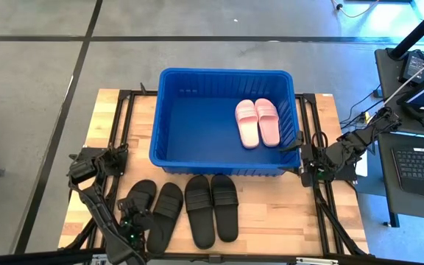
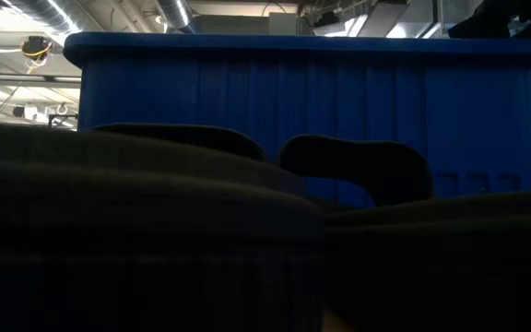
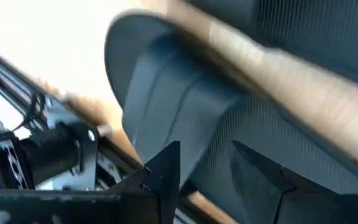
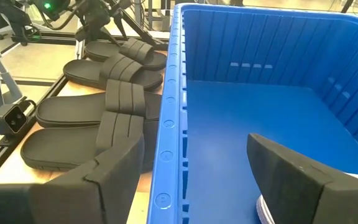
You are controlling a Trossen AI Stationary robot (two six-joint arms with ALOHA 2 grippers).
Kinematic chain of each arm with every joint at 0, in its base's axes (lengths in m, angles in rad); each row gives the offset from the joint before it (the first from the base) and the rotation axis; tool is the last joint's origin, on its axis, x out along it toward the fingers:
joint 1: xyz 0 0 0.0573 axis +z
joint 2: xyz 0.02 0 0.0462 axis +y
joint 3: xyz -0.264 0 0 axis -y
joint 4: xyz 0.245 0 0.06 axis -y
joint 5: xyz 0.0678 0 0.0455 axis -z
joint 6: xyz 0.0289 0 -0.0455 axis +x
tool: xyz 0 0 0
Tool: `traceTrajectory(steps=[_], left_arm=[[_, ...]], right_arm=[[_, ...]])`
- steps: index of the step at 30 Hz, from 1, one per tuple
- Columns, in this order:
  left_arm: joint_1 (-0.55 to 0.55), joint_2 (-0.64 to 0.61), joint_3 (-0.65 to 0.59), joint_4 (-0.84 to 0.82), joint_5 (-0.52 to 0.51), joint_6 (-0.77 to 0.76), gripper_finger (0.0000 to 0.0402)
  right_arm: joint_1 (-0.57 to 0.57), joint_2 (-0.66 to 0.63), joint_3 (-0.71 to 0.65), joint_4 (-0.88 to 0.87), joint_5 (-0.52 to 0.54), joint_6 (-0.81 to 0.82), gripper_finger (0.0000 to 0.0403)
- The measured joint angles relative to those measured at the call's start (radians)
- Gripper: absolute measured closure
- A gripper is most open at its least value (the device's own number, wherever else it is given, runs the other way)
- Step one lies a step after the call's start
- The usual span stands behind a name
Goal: Pick and place slides into bin
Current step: Put the black slipper into the blue bin
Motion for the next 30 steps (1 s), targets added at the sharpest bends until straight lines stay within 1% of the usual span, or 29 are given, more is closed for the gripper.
traceTrajectory(steps=[4,6,9,15,19,22,26,30], left_arm=[[0.007,0.0,0.0,0.0,0.085,-0.001,0.0271],[0.011,0.0,0.0,0.0,0.093,0.001,0.0271],[0.012,0.0,0.0,0.0,0.08,0.0,0.026],[0.015,0.0,0.0,0.0,0.071,-0.002,0.0205],[0.023,0.0,0.0,0.0,0.06,-0.001,0.0182],[0.031,0.0,0.0,0.0,0.05,0.003,0.0177],[0.039,0.0,0.0,0.0,0.036,0.051,0.0176],[0.039,0.0,0.0,0.0,-0.026,0.054,0.0177]], right_arm=[[0.0,0.0,0.0,-0.001,0.0,-0.001,0.0118],[0.0,0.0,0.0,-0.001,0.0,-0.001,0.0118],[0.0,0.0,0.0,-0.001,0.001,-0.002,0.0118],[0.0,0.0,0.0,-0.002,0.002,-0.003,0.0118],[0.0,0.0,0.0,-0.002,0.003,-0.003,0.0118],[0.0,0.0,0.0,-0.002,0.003,-0.003,0.0118],[0.0,0.0,0.0,-0.003,0.002,-0.003,0.0118],[0.0,0.0,0.0,-0.005,0.002,-0.003,0.0118]])
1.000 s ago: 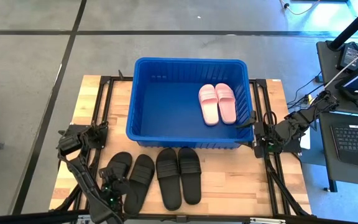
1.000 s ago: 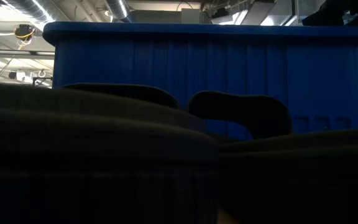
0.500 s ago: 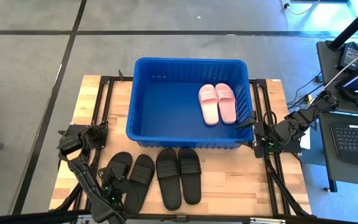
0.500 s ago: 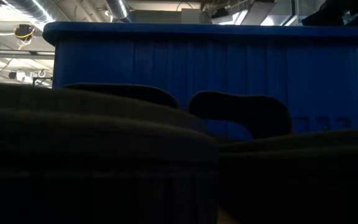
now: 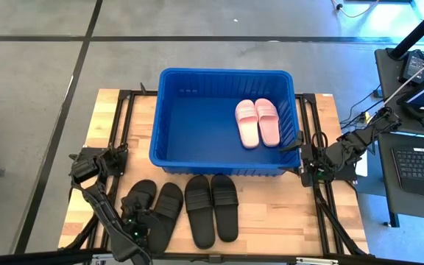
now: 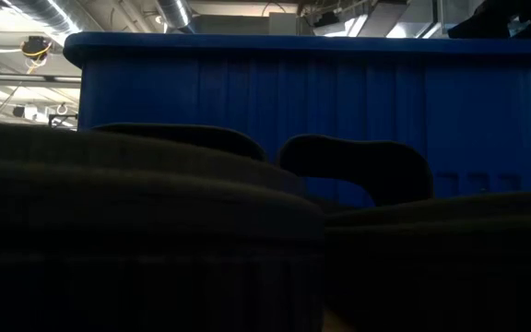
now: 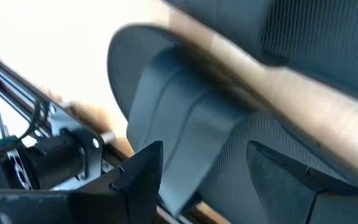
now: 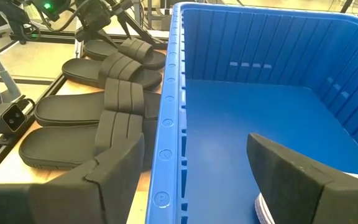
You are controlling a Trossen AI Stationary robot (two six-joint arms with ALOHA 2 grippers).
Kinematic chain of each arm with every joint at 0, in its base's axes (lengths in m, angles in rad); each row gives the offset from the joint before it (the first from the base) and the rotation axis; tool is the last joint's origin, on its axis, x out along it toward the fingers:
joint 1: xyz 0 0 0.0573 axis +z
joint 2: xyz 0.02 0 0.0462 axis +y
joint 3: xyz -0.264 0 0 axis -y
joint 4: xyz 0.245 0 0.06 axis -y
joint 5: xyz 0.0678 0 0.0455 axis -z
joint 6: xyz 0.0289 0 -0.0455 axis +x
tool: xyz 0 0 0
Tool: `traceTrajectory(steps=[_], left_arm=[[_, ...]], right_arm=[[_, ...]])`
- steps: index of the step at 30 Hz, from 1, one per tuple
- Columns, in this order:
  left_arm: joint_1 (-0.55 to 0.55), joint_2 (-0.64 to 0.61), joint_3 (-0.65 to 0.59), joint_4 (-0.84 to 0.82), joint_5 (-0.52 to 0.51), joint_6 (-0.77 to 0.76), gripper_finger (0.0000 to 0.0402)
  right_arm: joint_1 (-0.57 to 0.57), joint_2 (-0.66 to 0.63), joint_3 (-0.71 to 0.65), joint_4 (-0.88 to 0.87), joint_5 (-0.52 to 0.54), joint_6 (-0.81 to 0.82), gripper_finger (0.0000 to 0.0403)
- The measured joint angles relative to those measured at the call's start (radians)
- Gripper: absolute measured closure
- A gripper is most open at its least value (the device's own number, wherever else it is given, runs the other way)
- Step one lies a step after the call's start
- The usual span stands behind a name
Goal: Pick and place slides into bin
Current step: Put the black slipper into the blue bin
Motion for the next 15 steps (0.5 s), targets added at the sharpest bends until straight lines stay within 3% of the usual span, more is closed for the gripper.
traceTrajectory(steps=[3,15], left_arm=[[0.0,0.0,-0.011,0.0,-0.045,0.0,0.018],[0.0,0.0,-0.103,0.0,-0.049,-0.006,0.0182]], right_arm=[[0.0,0.0,0.0,-0.001,0.0,0.0,0.0118],[0.0,0.0,0.0,-0.009,-0.001,0.003,0.0118]])
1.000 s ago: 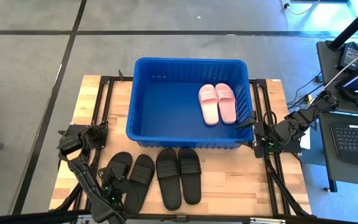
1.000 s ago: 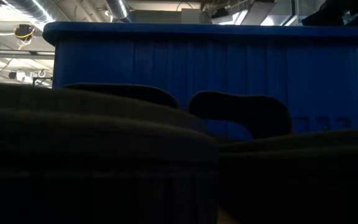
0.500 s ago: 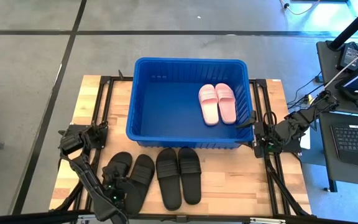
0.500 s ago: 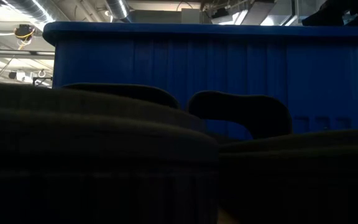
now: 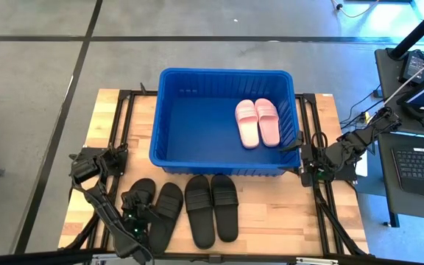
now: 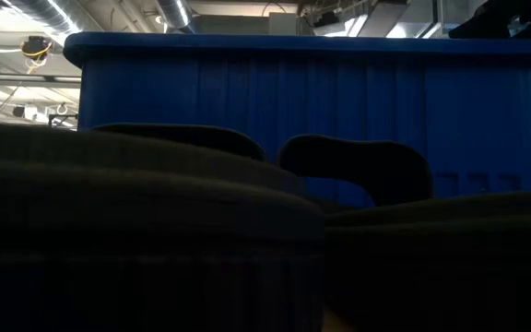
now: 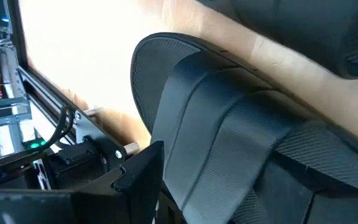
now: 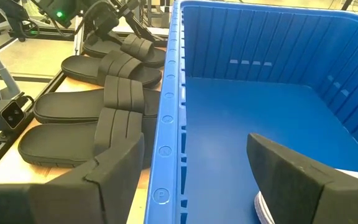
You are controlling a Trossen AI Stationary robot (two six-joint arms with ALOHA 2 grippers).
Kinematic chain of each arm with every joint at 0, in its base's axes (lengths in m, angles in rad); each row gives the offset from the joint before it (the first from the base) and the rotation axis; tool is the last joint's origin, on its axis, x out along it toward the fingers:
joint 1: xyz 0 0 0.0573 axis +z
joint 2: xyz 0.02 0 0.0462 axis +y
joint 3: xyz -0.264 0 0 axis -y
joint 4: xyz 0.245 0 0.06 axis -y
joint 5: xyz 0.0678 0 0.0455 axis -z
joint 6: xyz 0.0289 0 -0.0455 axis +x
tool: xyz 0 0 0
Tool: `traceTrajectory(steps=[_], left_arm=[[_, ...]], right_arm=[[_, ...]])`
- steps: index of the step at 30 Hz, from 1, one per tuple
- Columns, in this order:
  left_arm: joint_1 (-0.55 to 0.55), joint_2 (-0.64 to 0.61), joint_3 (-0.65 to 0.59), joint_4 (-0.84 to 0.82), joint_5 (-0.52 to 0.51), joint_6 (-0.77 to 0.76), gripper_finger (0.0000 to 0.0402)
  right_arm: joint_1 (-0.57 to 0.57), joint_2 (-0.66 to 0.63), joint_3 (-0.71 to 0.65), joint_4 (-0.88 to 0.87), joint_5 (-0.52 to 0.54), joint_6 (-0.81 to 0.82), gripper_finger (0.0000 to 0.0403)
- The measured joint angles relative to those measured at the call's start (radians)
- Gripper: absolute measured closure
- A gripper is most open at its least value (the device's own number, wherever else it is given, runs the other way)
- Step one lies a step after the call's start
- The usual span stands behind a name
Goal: Pick and place slides into bin
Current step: Put the black slipper into the blue bin
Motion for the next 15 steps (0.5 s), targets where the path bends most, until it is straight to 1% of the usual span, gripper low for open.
traceTrajectory(steps=[4,7,10,15], left_arm=[[0.004,0.0,-0.016,0.002,0.0,0.0,0.0192],[0.005,0.0,-0.018,0.004,0.0,-0.001,0.0213],[0.005,0.0,-0.019,0.012,0.0,-0.001,0.0247],[0.005,0.0,-0.019,0.024,0.0,-0.001,0.0321]], right_arm=[[0.0,0.0,0.0,0.0,0.0,0.0,0.0118],[0.0,0.0,0.0,0.001,0.0,0.0,0.0118],[0.0,0.0,0.0,0.001,0.0,0.001,0.0118],[0.0,0.0,0.0,0.001,0.0,0.001,0.0118]])
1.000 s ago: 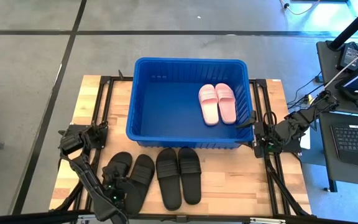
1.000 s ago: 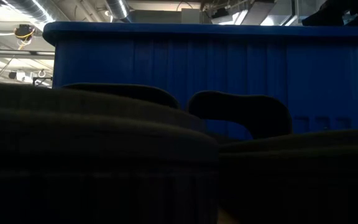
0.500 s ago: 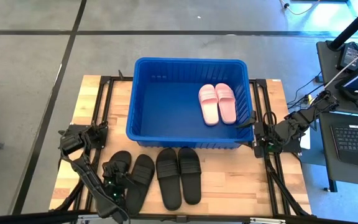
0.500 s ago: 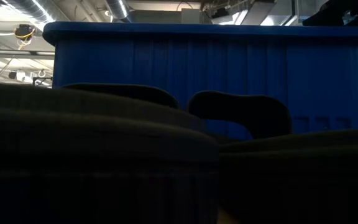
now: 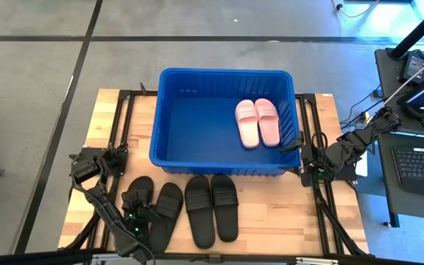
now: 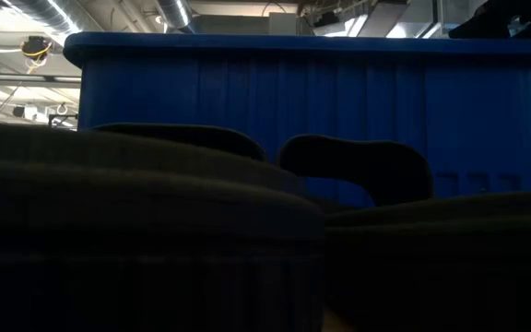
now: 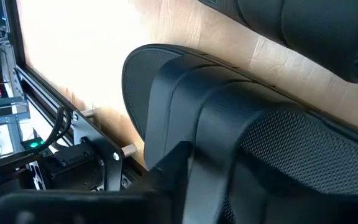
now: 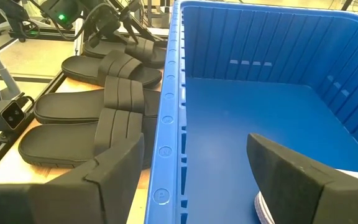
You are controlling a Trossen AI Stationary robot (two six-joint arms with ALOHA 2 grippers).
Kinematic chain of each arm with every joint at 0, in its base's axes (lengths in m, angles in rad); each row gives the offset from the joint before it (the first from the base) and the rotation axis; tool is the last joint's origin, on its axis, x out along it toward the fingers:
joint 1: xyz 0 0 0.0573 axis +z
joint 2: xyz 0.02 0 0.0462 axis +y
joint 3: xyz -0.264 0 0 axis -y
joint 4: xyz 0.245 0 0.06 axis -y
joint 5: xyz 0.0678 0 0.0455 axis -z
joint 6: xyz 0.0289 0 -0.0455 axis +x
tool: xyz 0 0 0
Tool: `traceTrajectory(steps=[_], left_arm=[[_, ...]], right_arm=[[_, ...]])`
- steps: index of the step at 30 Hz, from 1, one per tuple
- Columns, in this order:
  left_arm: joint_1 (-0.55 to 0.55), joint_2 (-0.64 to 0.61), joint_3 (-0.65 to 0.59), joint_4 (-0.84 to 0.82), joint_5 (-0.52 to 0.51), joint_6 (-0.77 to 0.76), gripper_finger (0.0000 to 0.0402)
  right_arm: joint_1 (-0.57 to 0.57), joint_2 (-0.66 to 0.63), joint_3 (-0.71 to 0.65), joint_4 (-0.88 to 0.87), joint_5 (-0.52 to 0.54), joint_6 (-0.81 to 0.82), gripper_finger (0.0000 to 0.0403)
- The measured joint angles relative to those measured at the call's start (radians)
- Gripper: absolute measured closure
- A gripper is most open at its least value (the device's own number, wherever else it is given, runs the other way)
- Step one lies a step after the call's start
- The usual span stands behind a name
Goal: Pick and place slides into bin
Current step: Put the black slipper into the blue bin
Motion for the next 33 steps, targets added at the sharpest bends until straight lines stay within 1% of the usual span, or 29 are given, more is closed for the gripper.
traceTrajectory(steps=[4,6,10,15,20,25,29,33], left_arm=[[0.006,0.0,0.0,-0.002,0.035,0.0,0.0379],[0.014,0.0,0.0,-0.003,0.056,0.0,0.0391],[0.038,0.0,0.002,-0.025,0.082,-0.069,0.0385],[0.062,-0.034,0.046,-0.024,0.091,-0.137,0.0394],[0.061,-0.137,0.075,-0.015,0.111,-0.21,0.0395],[0.063,-0.267,0.096,-0.024,0.183,-0.234,0.0395],[0.066,-0.365,0.112,-0.024,0.178,-0.284,0.0395],[0.083,-0.446,0.149,-0.024,0.166,-0.274,0.0395]], right_arm=[[0.0,0.0,0.0,0.0,0.0,0.0,0.0118],[0.0,0.0,0.0,0.0,0.0,0.0,0.0118],[0.0,0.0,0.0,0.001,0.0,0.0,0.0118],[0.0,0.0,0.0,0.003,0.0,-0.001,0.0118],[0.0,0.0,0.0,0.003,0.0,-0.03,0.0118],[0.0,0.0,0.0,0.003,0.0,-0.067,0.0118],[0.0,0.0,0.0,0.002,0.0,-0.081,0.0118],[0.0,0.0,0.0,0.002,0.0,-0.083,0.0118]])
